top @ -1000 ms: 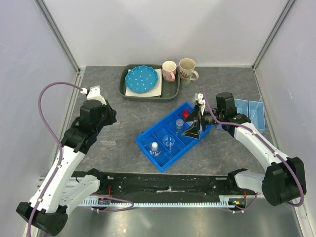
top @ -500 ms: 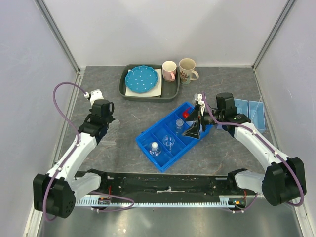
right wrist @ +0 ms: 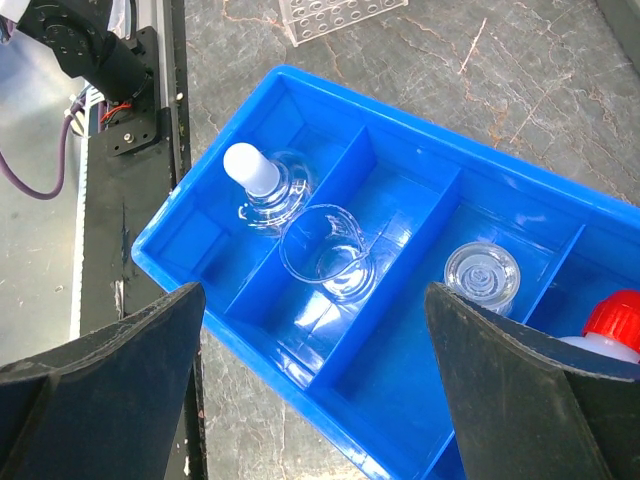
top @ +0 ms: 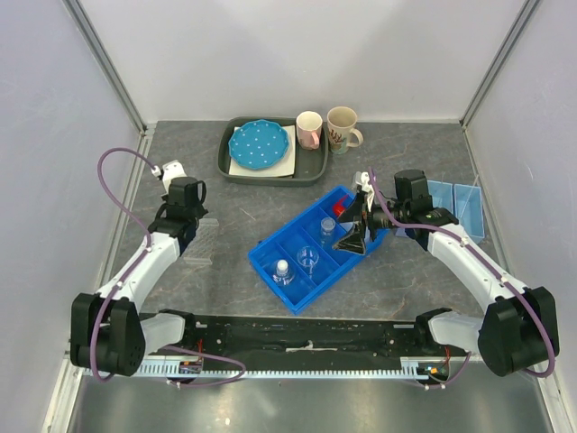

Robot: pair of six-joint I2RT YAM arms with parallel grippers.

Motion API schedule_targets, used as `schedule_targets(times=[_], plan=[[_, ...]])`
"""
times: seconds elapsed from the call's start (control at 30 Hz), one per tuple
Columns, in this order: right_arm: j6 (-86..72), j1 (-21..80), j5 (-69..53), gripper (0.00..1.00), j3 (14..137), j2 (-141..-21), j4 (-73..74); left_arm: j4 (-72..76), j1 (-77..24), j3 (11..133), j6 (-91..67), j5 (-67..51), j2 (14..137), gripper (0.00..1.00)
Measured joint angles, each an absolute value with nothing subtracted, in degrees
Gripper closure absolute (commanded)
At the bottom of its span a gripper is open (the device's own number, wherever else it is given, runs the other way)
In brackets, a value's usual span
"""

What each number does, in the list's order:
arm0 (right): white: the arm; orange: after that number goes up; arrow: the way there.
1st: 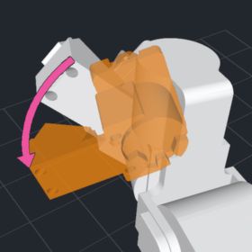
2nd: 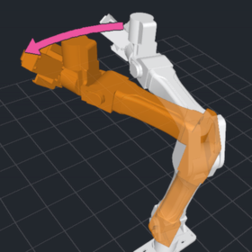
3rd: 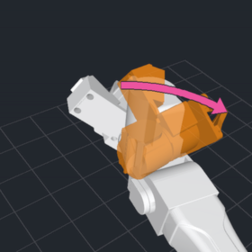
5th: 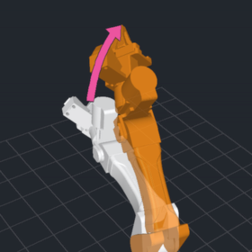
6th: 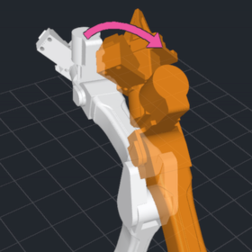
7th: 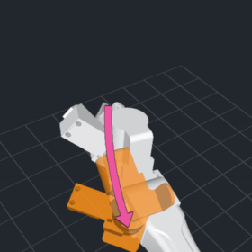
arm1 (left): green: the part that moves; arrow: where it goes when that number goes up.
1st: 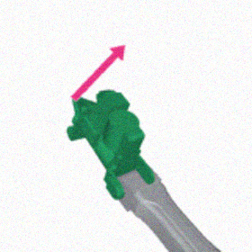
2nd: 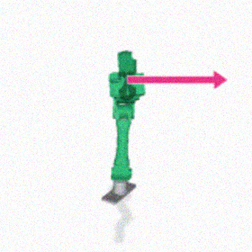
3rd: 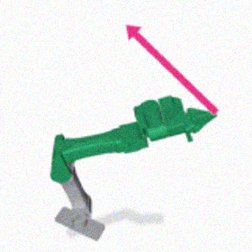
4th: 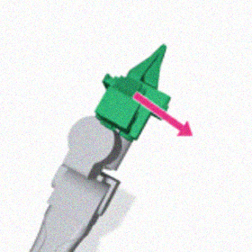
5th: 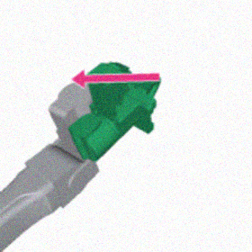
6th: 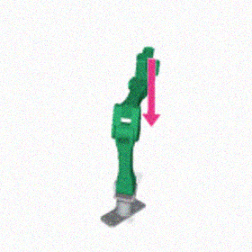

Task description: Organize the chemistry lab equipment

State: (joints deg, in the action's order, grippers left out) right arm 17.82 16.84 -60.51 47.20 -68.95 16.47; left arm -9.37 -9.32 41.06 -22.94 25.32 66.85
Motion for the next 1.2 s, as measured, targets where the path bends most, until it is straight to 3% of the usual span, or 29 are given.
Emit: schedule_targets(times=[1.2], plan=[[18.48,16.84,-60.49,0.02,47.35,-68.95,17.28,-7.38,-8.29,40.95,-23.03,23.53,71.96,0.87]])
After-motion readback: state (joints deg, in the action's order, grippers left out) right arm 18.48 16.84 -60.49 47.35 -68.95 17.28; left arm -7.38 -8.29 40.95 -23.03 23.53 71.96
